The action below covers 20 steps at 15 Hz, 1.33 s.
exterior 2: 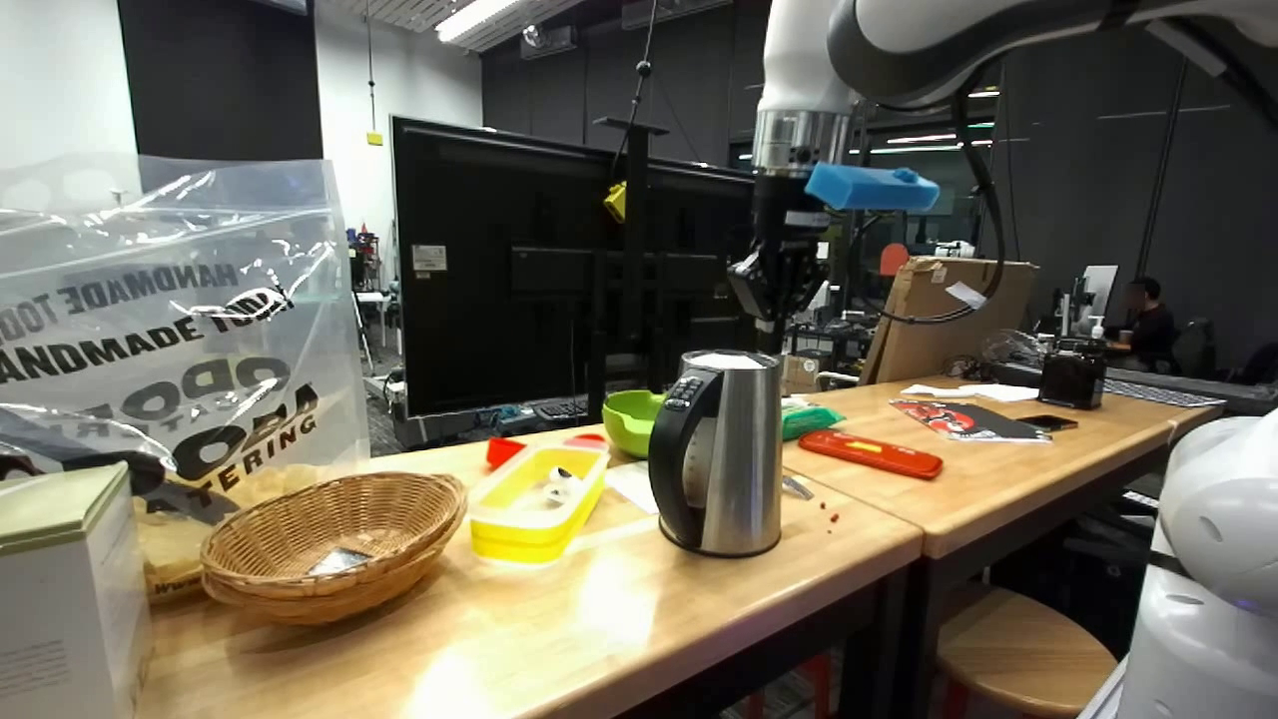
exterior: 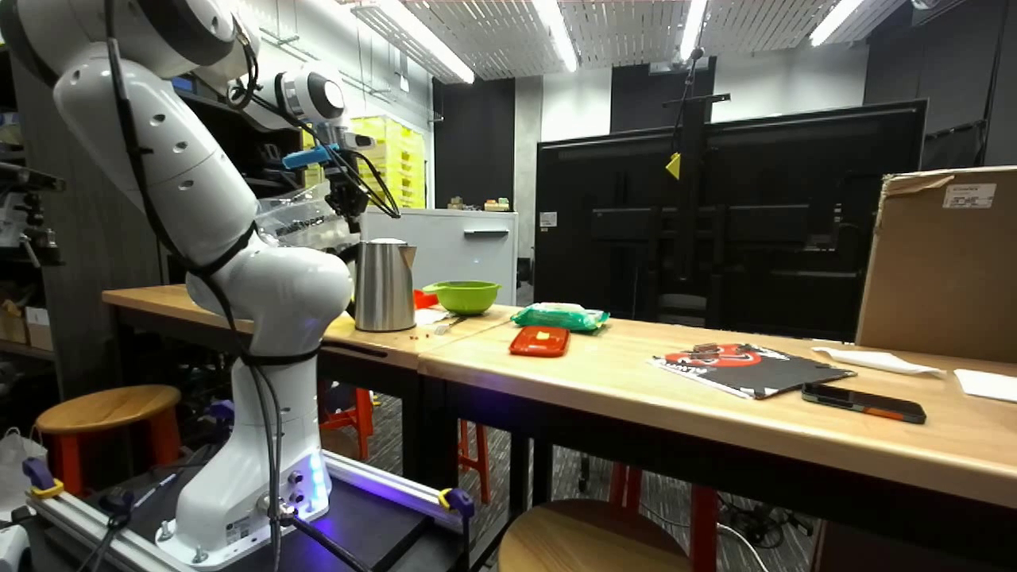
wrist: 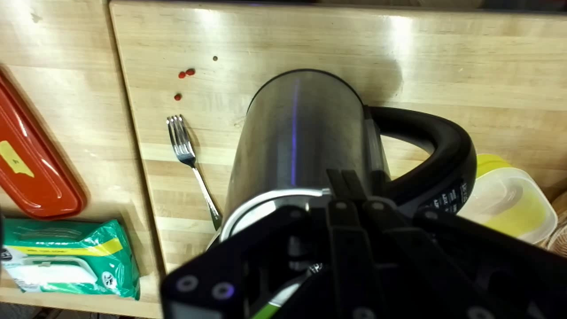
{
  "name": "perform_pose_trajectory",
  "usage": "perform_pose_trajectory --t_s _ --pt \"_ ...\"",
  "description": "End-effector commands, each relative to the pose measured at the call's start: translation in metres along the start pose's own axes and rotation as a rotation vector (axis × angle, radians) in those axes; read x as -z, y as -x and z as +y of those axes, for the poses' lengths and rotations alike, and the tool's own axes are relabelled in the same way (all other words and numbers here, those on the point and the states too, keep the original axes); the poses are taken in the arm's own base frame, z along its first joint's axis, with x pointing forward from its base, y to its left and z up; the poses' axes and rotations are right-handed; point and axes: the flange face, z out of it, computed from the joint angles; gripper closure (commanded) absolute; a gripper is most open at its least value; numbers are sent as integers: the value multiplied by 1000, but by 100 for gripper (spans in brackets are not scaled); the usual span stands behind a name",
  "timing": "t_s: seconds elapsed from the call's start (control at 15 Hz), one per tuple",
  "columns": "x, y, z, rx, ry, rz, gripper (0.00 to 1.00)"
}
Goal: Open the electric kettle
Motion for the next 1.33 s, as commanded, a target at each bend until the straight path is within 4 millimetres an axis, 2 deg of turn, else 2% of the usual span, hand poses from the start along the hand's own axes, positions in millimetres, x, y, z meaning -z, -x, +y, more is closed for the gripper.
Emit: perform_pose_trajectory --t_s 0.0,0.4,0.6,0.93,1.27 --pt "2 -29 -4 -16 29 12 100" --pt "1 -99 -34 -114 12 93 100" --pt "2 -121 -45 -164 4 94 100" --pt "26 -134 -51 -269 35 101 100" --pt "39 -129 -53 -321 50 15 100"
